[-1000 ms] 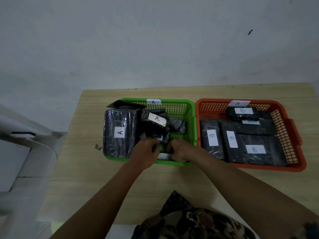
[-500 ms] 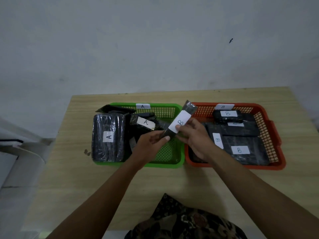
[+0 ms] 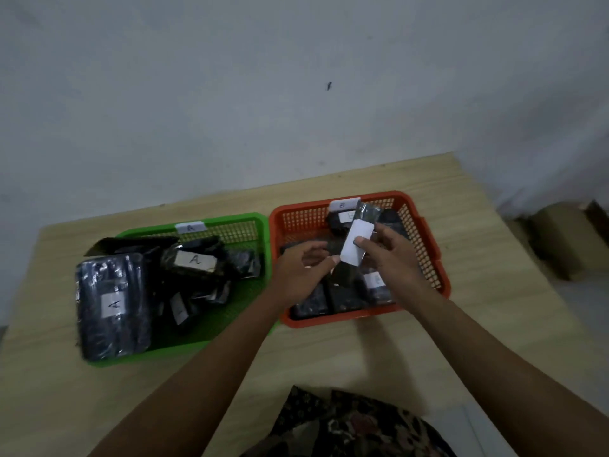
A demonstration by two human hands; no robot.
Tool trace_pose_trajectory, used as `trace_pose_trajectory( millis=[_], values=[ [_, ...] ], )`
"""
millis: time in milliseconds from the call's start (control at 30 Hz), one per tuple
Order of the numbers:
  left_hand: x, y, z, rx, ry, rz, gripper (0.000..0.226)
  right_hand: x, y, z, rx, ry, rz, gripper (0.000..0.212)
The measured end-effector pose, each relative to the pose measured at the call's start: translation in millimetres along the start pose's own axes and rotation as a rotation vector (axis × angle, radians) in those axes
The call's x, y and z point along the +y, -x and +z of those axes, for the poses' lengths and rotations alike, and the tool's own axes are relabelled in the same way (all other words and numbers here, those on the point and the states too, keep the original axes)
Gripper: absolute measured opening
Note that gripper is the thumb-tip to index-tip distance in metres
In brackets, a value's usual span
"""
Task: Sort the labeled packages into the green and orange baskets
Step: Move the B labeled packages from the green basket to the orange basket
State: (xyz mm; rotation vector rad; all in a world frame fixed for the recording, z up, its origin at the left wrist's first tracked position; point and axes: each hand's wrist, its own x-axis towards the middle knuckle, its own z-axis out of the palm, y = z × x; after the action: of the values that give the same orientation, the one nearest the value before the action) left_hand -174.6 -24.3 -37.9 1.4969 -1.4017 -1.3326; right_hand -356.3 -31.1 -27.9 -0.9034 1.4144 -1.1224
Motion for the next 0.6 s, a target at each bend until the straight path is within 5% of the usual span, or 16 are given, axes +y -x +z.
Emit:
trace_pose_trajectory(
  millis=[133,333,433,600],
  values=[
    [19.3,-24.6,51.5,-0.081,0.243,-0.137,0.028,-4.1,-9.1,-46.2,-0.079,0.168,-0.071,0.028],
    [27.9,-53.5,113.8,-0.104,0.353,-0.205,0.015,-0.6,-38.2,-109.9,0.103,0.409,-0.159,0.025],
    [31.0,-74.5,135.4,-0.002,0.291,-0.24,0.006,10.1,-58.9,-128.6,0.228,0.498,-0.053,0.039],
    [27.2,-118.1,162.9,0.169,0.099,-0.331,0.016,30.0,-80.9,-135.1,0.08,0.4,0.187,0.038]
  ],
)
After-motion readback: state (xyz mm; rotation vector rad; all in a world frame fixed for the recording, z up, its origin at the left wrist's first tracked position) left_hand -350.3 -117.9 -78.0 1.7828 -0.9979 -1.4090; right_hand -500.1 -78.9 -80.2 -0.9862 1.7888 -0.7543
